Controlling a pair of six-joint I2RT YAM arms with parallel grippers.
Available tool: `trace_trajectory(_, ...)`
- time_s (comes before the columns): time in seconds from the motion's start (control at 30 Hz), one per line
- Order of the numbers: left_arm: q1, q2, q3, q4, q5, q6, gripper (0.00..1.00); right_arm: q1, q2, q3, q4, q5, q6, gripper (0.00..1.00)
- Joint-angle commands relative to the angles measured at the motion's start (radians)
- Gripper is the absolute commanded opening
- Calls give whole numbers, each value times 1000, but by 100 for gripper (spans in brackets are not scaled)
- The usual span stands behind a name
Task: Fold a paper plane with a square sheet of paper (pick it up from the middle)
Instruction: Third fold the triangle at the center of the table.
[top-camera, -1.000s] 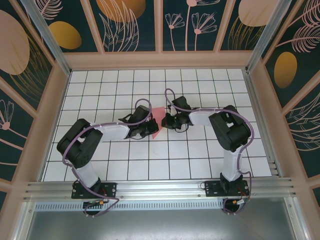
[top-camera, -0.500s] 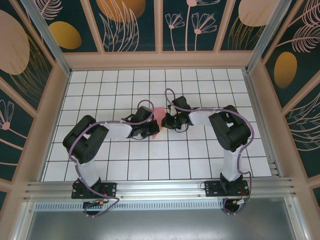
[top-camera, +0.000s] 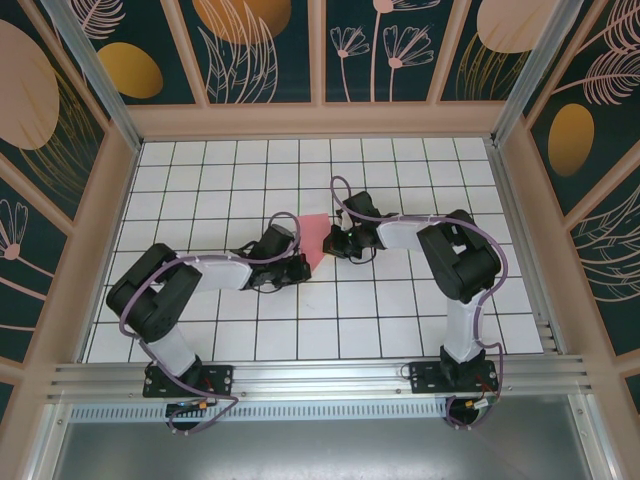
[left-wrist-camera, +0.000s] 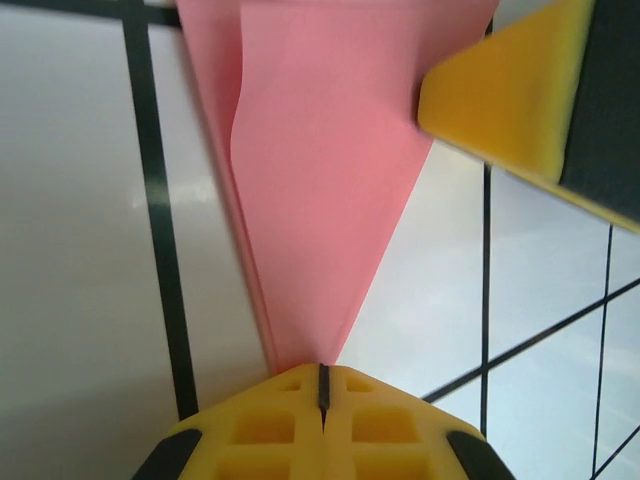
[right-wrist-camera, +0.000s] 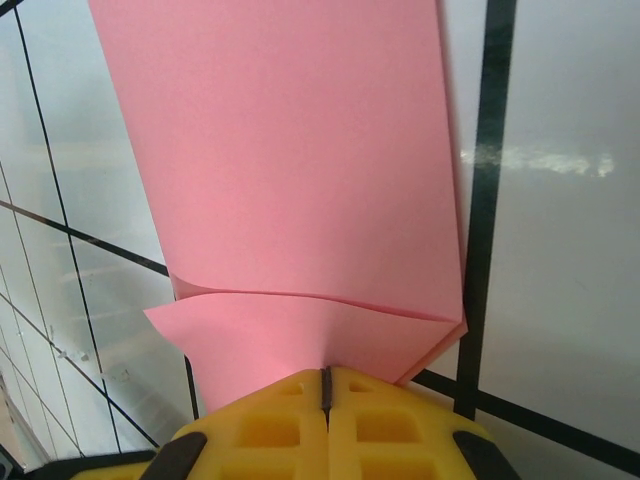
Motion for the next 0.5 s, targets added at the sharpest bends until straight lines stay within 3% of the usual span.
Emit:
trace_trajectory(0.0, -23, -12, -31, -146, 12, 24, 1, -17, 78, -26, -103, 145, 9, 0)
trace_trajectory(0.17, -22, -50, 26, -186, -28, 43, 0, -16, 71, -28, -103, 147, 8, 0)
trace_trajectory(0.33, -22, -121, 82, -114, -78, 27, 1, -17, 63, -29, -92, 134, 13, 0)
trace_trajectory(0.47, -22, -81, 120, -90, -138, 1, 0, -17, 62, -31, -79, 118, 16, 0)
